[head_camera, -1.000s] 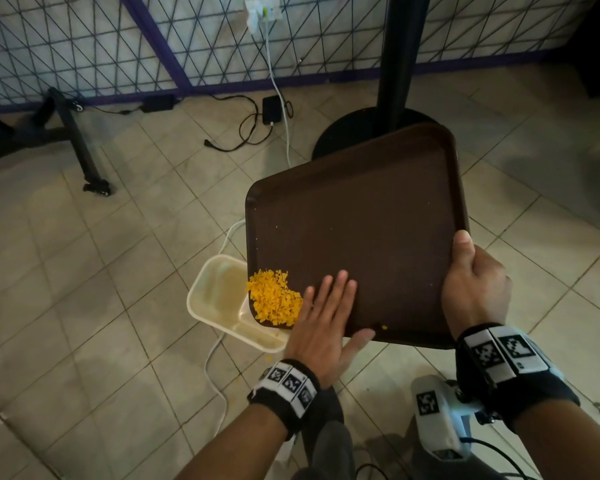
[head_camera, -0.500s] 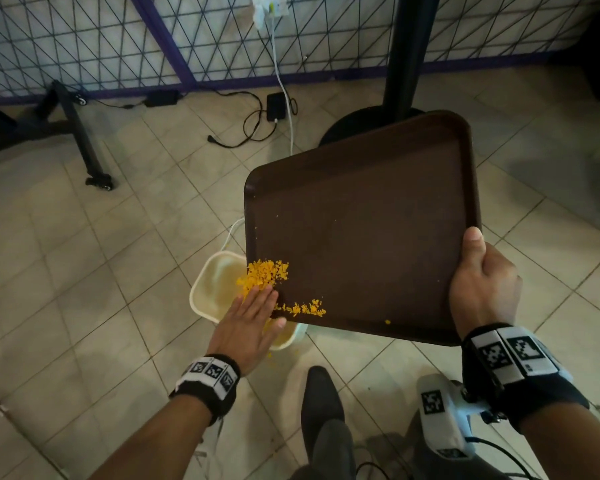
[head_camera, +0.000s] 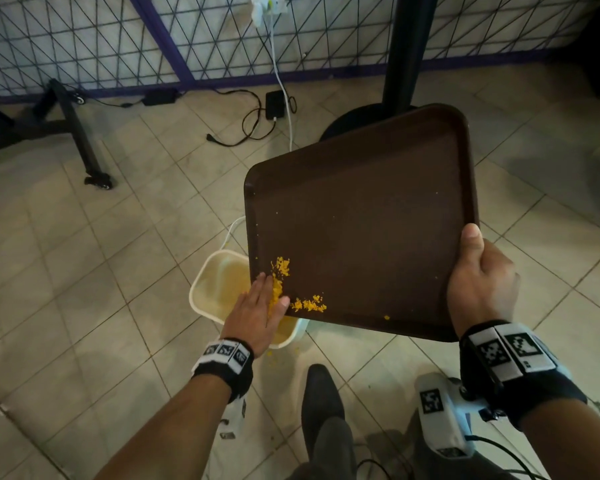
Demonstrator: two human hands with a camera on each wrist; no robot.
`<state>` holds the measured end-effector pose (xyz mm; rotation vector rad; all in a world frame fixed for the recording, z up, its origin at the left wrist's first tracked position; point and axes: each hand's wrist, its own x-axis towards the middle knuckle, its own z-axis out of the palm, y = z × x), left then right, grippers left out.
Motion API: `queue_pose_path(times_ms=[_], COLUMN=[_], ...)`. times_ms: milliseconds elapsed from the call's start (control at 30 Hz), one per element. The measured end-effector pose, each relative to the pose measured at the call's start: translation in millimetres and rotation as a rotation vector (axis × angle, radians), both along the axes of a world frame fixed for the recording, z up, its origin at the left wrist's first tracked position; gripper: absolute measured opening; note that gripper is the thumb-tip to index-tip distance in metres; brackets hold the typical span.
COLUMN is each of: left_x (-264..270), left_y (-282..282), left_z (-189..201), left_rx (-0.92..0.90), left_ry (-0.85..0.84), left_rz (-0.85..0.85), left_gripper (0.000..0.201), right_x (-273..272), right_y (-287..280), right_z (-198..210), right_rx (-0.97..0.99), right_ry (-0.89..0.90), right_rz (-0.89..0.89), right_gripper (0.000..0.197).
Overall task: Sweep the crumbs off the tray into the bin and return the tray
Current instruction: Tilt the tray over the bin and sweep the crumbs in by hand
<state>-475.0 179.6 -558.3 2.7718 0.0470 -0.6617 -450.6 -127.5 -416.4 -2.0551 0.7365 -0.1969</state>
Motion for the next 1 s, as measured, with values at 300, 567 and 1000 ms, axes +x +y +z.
queue_pose_path(times_ms=[300, 567, 1000], left_x=[42.8, 17.5, 36.0], left_y=[-3.0, -23.1, -53.8], left_z=[29.8, 6.1, 31.0], left_rx=[-0.067, -0.058, -0.090], left_ry=[-0.240, -0.073, -0.259], left_rz=[0.145, -0.011, 0.005], left_gripper=[0.068, 0.076, 0.075], right_x=[-0.3, 0.7, 1.0], right_y=[-0.5, -1.7, 4.1], right_z=[1.2, 0.3, -1.0], right_rx=[0.020, 0.022, 0.025], right_ry=[-0.005, -0.015, -0.005], right_rz=[-0.018, -0.027, 0.005], right_gripper=[0.048, 0.044, 0.048])
